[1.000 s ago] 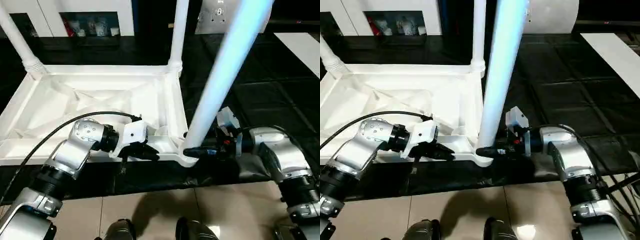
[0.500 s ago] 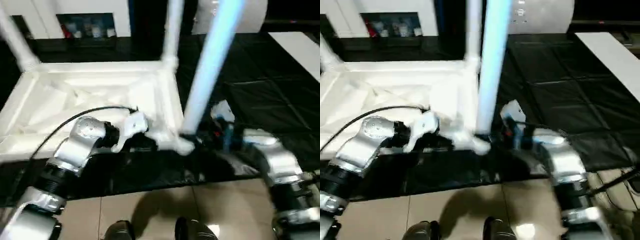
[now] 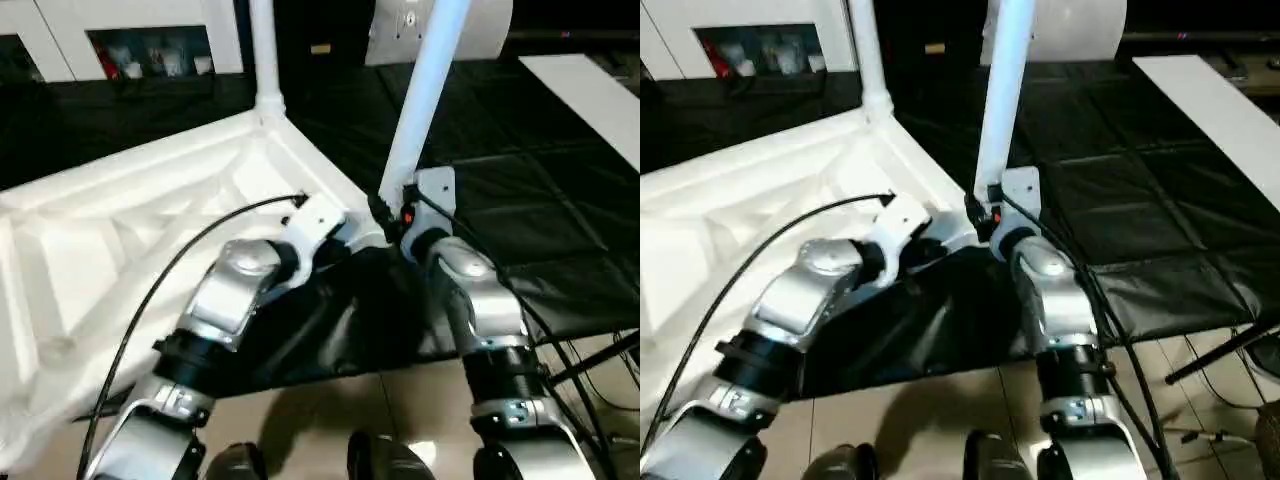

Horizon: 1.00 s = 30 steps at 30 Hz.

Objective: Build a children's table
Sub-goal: Rotate leg to tighten

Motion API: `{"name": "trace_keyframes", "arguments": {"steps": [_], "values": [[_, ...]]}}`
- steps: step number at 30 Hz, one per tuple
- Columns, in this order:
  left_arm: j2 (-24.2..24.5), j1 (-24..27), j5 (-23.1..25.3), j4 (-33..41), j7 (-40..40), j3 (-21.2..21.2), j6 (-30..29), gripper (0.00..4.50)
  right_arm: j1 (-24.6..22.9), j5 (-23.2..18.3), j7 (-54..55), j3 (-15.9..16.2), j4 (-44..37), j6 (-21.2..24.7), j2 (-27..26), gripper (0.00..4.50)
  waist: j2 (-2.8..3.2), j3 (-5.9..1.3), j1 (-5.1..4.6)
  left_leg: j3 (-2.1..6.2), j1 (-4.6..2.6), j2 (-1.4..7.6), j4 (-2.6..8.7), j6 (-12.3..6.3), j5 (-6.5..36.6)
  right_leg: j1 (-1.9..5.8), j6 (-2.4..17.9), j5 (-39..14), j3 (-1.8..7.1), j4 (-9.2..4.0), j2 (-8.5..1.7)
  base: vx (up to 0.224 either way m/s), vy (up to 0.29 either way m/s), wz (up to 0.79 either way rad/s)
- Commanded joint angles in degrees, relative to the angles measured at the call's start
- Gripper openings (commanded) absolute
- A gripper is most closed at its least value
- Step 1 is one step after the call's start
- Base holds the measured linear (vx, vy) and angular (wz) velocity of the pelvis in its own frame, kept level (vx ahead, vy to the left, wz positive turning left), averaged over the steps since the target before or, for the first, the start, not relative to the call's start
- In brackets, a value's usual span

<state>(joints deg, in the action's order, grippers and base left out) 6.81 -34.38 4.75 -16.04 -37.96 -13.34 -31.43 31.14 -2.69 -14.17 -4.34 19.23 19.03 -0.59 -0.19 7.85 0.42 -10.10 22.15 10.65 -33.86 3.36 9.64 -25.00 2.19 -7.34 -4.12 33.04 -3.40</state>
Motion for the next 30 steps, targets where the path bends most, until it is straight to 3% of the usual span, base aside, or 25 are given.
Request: {"name": "trace_keyframes", "arguments": {"steps": [1, 9, 12, 20, 22, 27, 28, 30], "values": [[-2.17, -3.20, -0.78, 3.39, 0.68, -1.64, 1.64, 0.00, -1.41, -3.00, -3.64, 3.83, 2.65, 1.39, -3.78, 2.66, -0.11, -4.93, 0.22, 0.61, -0.74, 1.44, 3.67, -4.83, 10.06, 3.70, 7.18, -21.64, 2.44, -4.49, -4.00, 0.000, 0.000, 0.00], [4.97, 0.12, -1.15, 4.92, -6.54, -2.68, 5.26, 0.00, -1.28, -4.43, -14.54, 1.39, 3.67, -5.44, 6.01, 3.15, 0.11, -4.97, 0.15, 0.62, -0.56, 1.65, 3.63, -5.86, 9.58, 4.18, 9.72, -17.83, 2.47, -4.05, -4.06, 0.000, 0.000, 0.00], [7.01, 0.87, -1.76, 4.77, -9.23, -3.01, 7.35, 0.00, -1.06, -5.31, -19.56, 1.49, 3.46, -6.25, 9.33, 3.57, 0.03, -5.02, 0.31, 0.57, -0.58, 1.73, 3.54, -6.31, 9.05, 4.32, 10.76, -17.12, 2.48, -3.90, -4.07, 0.000, 0.000, 0.00], [15.92, 3.33, -4.97, 3.56, -23.48, -4.53, 18.19, 0.00, -3.19, -8.98, -46.93, 7.60, 0.06, -10.25, 21.64, 3.59, -0.06, -4.69, 0.83, 0.47, -0.89, 2.05, 3.63, -6.86, 10.61, 3.94, 10.29, -20.11, 2.59, -4.08, -4.16, 0.000, 0.000, 0.00], [18.01, 3.52, -4.64, 2.68, -26.37, -5.44, 21.11, 0.00, -3.20, -10.38, -51.11, 8.15, -0.44, -9.55, 22.93, 3.59, -0.09, -4.60, 1.12, 0.51, -1.03, 2.21, 3.72, -7.23, 11.00, 3.79, 10.17, -20.61, 2.62, -4.16, -4.12, 0.000, 0.000, 0.00], [20.71, 3.67, -6.95, 1.61, -32.83, -5.47, 24.61, 0.00, -1.77, -11.64, -57.97, 9.81, 1.04, -9.33, 25.13, 3.59, 0.00, -4.64, 1.88, 0.50, -1.26, 2.41, 3.84, -5.95, 11.61, 3.73, 10.59, -21.71, 2.62, -4.01, -4.20, 0.000, 0.000, 0.00], [21.43, 3.52, -7.29, 1.29, -34.40, -5.72, 25.39, 0.00, -1.13, -11.30, -59.34, 10.32, 2.44, -10.50, 25.52, 3.31, 0.01, -4.63, 1.97, 0.49, -1.29, 2.48, 3.86, -5.54, 11.83, 3.62, 10.72, -21.64, 2.69, -3.89, -4.26, 0.000, 0.000, 0.00], [21.93, 3.42, -7.47, 1.08, -35.52, -6.01, 25.98, 0.00, -0.72, -11.20, -60.45, 10.72, 3.40, -11.05, 25.73, 3.24, -0.20, -4.54, 1.97, 0.43, -1.25, 2.47, 3.89, -5.39, 11.84, 3.60, 10.68, -21.88, 2.75, -3.99, -4.30, 0.000, 0.000, 0.00]]}}
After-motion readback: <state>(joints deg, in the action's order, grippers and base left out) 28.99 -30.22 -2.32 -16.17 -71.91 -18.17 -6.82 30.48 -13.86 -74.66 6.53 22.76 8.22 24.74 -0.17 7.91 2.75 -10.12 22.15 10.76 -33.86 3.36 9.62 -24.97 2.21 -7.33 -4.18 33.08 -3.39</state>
